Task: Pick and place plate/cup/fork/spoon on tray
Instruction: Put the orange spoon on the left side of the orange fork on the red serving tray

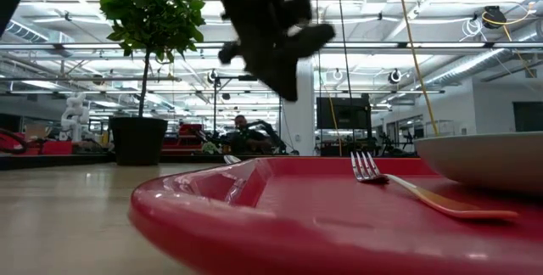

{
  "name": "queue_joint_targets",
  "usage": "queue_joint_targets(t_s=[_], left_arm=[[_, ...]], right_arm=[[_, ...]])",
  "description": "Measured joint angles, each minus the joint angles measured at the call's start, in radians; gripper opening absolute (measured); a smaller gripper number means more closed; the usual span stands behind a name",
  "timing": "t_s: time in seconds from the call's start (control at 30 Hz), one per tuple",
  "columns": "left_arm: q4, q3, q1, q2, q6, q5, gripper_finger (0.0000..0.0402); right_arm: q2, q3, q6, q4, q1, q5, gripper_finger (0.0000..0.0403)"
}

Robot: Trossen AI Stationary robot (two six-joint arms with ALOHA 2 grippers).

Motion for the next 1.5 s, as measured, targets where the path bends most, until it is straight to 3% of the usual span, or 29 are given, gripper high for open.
queue_joint_targets(t_s=[0.23, 0.37, 0.6, 0.77, 0.93, 1.13, 1.5], left_arm=[[-0.051, -0.055, 0.130, 0.000, -0.352, 0.104, 0.0068], [-0.061, -0.065, 0.174, 0.000, -0.481, 0.151, 0.0096], [-0.060, -0.065, 0.174, 0.009, -0.629, 0.157, 0.0189], [-0.066, -0.064, 0.156, 0.026, -0.746, 0.156, 0.0217], [-0.071, -0.064, 0.149, 0.059, -0.808, 0.153, 0.0206], [-0.078, -0.065, 0.159, 0.092, -0.865, 0.153, 0.0161], [-0.106, -0.064, 0.193, 0.111, -0.840, 0.161, 0.0093]], right_arm=[[0.000, 0.000, -0.037, -0.004, 0.000, -0.003, 0.0000], [0.000, 0.000, -0.142, -0.014, 0.000, -0.003, 0.0000], [-0.007, 0.000, -0.325, -0.012, -0.027, -0.003, 0.0000], [-0.019, 0.000, -0.370, -0.014, -0.068, -0.003, 0.0000], [-0.035, 0.000, -0.389, -0.048, -0.087, -0.005, 0.0000], [-0.049, 0.000, -0.397, -0.126, -0.090, -0.033, 0.0000], [-0.050, 0.000, -0.394, -0.121, -0.090, -0.034, 0.0000]])
